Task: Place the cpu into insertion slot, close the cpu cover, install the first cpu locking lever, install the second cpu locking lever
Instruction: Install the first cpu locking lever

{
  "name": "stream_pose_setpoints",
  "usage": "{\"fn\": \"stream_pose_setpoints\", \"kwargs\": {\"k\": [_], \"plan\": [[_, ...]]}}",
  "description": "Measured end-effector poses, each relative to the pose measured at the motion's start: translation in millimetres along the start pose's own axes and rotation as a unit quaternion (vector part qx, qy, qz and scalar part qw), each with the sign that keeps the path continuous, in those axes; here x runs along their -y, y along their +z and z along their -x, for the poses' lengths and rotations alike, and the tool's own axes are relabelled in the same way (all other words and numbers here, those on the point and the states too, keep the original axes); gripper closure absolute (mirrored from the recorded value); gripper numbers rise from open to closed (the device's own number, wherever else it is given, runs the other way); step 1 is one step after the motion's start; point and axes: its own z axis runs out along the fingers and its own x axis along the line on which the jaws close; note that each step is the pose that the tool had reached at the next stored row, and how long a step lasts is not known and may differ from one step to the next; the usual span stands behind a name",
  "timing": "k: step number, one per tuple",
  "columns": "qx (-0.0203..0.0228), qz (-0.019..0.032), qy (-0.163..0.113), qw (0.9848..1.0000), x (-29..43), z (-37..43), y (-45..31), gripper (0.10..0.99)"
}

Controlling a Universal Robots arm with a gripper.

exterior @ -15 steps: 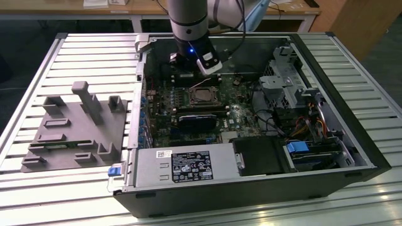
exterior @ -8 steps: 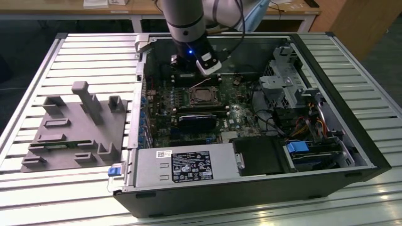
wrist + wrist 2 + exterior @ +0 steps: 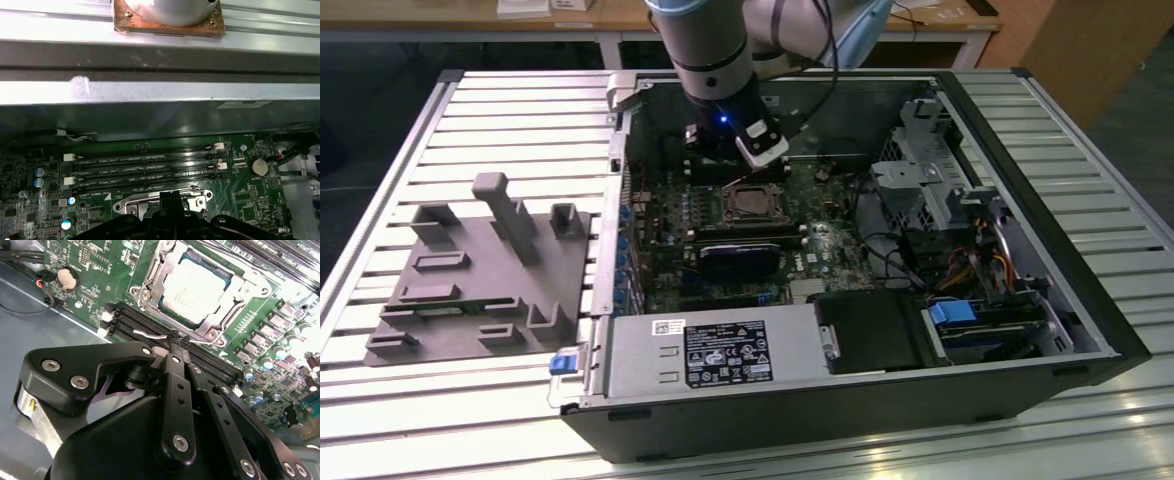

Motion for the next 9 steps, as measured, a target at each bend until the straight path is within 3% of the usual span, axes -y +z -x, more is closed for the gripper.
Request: {"fn": "stream_pose_setpoints", "kwargs": {"k": [9], "plan": [[-0.0008,-0.0001,0.000,1.0000,0.1,7.2,6.1,0.984]]}}
